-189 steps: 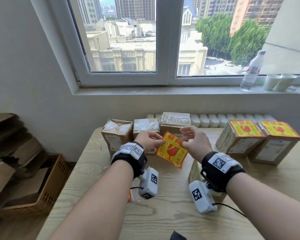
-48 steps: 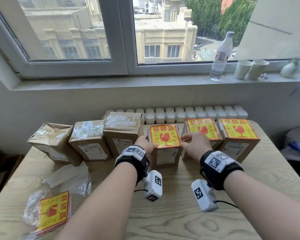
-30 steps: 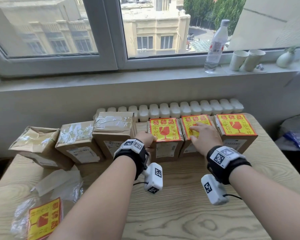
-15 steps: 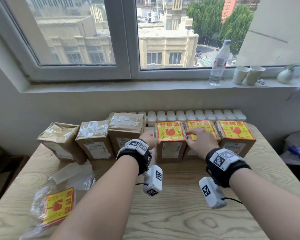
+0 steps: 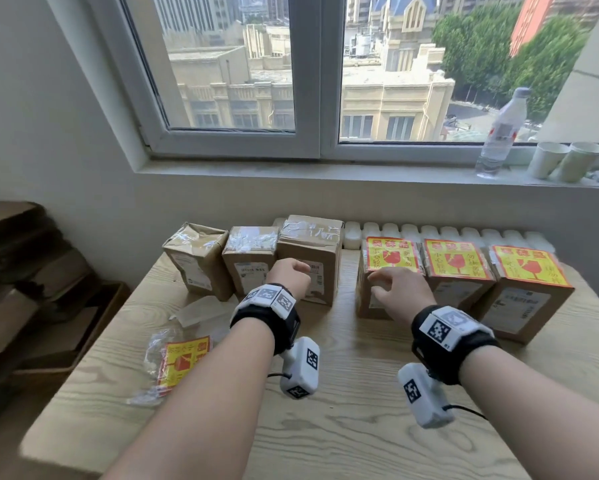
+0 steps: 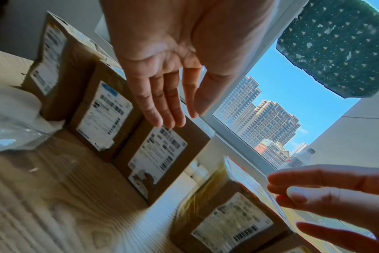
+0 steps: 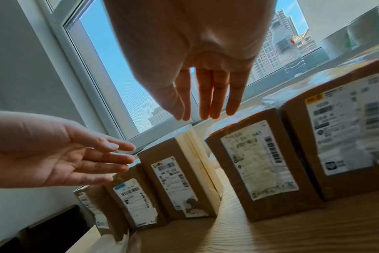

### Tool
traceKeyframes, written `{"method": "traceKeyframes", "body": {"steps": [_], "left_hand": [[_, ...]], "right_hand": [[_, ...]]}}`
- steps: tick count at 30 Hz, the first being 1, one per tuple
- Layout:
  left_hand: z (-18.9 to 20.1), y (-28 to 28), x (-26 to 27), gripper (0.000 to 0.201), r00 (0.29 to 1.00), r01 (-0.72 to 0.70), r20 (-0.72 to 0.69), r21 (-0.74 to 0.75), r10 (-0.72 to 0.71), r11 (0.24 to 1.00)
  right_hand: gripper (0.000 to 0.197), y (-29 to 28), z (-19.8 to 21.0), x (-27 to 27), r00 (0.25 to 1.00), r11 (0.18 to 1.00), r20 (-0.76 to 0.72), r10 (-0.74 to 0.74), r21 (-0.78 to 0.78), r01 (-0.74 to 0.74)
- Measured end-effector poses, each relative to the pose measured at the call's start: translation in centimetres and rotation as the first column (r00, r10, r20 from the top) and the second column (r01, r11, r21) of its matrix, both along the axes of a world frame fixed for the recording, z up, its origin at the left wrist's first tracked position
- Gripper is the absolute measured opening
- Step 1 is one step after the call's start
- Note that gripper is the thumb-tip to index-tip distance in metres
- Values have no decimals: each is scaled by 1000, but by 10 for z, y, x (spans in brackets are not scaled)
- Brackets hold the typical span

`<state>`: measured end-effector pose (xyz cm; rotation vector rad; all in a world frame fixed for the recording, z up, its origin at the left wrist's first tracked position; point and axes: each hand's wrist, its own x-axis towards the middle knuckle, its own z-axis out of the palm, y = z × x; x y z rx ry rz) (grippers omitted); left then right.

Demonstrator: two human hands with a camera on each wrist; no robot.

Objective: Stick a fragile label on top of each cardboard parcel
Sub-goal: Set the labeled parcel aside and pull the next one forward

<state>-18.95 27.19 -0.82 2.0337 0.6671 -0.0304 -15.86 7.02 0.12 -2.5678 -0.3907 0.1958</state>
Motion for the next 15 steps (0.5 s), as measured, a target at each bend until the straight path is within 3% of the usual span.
{"method": "traceKeyframes", "body": {"steps": [7,12,15], "left_hand": [[1,51,15,34,995,-94,19,41,93,995],[5,75,47,50,997,-52,59,25,51,998],[7,83,66,49,999,5,49,29,-6,1000]], "right_hand": [[33,48,-3,19,999,999,-37,-7,52,9],[40,75,-3,37,998,999,-53,-33,34,35],[44,85,-5,49,993,996,-94,-69,57,74]]}}
